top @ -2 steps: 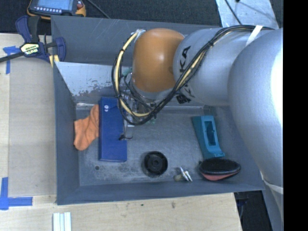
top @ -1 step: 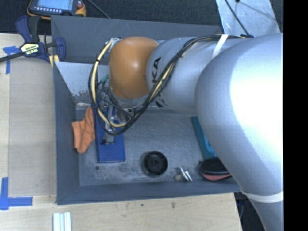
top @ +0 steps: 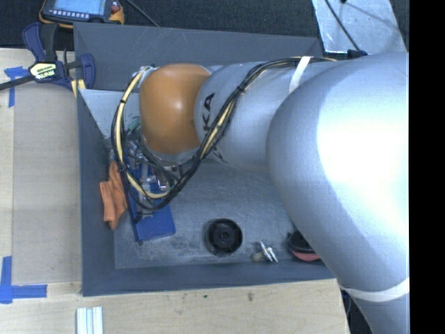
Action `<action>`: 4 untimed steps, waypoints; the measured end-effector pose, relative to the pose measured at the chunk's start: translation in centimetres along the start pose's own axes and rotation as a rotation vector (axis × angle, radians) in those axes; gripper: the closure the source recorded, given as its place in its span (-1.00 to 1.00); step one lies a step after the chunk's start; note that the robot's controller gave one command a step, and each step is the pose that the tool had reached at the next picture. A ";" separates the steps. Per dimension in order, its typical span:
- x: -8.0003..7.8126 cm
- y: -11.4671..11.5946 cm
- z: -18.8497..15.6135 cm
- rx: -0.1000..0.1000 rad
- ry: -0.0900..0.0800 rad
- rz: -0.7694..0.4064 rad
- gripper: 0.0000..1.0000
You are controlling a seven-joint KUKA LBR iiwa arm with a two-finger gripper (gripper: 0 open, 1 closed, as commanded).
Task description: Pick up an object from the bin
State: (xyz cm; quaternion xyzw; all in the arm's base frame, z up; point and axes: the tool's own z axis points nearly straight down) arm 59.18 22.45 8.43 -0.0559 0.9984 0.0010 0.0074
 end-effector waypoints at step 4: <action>3.0 2.0 0.2 -0.002 -0.016 -0.008 1.00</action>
Offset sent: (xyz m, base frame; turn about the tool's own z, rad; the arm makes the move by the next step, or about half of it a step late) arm -0.0427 0.0184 -0.0143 -0.0143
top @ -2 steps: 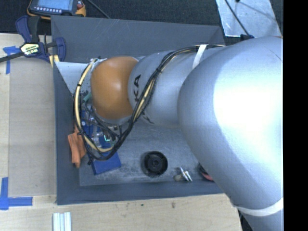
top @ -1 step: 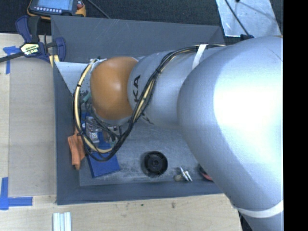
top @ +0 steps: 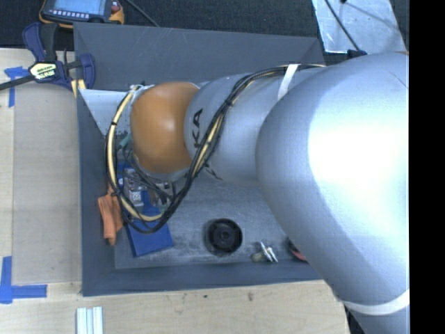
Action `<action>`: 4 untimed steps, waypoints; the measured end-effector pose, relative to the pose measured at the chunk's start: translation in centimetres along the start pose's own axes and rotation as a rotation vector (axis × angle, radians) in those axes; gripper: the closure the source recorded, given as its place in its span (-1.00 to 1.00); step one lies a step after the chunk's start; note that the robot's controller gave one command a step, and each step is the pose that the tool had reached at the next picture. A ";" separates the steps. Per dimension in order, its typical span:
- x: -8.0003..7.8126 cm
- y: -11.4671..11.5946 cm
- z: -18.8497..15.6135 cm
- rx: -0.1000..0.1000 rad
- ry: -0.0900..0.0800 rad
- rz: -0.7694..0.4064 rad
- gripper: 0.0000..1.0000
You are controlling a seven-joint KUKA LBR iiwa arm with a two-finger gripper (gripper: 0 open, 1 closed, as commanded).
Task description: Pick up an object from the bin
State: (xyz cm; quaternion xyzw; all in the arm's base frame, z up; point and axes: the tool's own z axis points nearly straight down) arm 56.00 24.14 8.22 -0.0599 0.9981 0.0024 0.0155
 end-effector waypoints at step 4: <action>-3.5 -3.0 -9.7 0.002 0.029 -0.051 -1.00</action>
Offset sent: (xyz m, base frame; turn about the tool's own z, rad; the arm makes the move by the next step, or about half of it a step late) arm 0.0575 -0.0007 0.0024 -0.0719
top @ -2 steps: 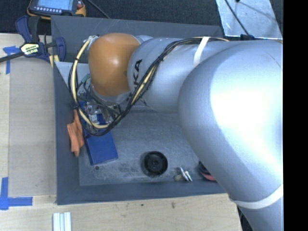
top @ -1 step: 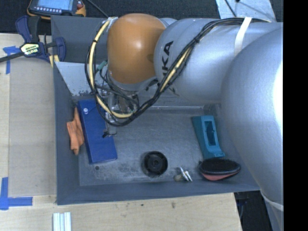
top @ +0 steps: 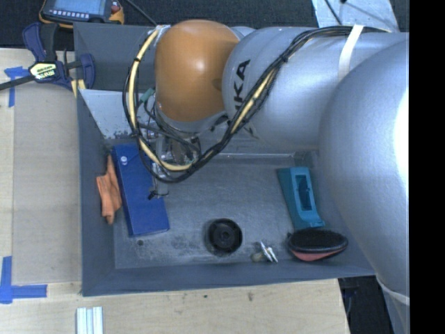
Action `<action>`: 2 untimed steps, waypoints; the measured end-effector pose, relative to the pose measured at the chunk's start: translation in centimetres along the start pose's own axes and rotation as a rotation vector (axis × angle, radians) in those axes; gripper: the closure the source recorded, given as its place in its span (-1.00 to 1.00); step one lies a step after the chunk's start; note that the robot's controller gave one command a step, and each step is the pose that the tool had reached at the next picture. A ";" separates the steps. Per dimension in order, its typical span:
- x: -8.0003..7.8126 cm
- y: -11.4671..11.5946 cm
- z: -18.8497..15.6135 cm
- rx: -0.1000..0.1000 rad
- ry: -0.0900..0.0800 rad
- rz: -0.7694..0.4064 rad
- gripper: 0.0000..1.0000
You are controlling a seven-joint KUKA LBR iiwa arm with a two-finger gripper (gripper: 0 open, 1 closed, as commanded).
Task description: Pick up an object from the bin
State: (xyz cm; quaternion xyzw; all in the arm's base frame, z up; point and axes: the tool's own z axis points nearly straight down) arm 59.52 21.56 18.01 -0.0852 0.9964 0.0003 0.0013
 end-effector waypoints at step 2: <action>-0.3 -0.1 1.1 0.000 -0.001 -0.079 -1.00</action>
Offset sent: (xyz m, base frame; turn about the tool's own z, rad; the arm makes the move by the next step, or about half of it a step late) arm 0.0040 -0.0438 -0.0457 -0.7789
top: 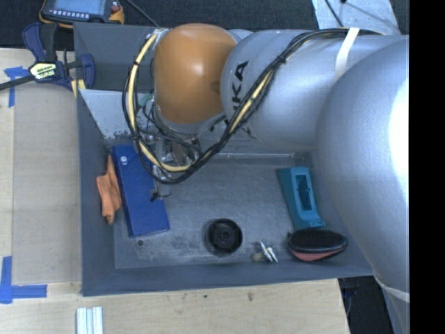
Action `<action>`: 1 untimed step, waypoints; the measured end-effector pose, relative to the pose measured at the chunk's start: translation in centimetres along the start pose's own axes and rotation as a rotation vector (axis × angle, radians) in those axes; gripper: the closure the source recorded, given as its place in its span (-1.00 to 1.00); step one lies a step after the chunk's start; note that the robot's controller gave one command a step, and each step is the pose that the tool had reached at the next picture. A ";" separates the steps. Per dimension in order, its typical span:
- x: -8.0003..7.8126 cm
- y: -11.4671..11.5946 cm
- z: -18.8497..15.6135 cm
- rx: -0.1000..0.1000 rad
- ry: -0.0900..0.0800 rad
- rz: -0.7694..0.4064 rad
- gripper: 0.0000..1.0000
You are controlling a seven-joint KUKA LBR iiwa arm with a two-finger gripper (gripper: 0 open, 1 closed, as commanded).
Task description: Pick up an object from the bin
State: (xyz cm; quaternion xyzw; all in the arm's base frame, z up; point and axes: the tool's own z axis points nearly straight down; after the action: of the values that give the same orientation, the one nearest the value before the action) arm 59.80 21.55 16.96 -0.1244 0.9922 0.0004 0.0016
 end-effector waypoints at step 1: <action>1.7 0.7 3.3 0.000 -0.001 -0.224 -1.00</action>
Offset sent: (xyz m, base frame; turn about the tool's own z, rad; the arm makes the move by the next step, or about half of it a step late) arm 0.0195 0.0126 -0.0581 -0.0234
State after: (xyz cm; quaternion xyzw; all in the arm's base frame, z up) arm 58.01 21.82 13.68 -0.2346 0.9721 0.0003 0.0024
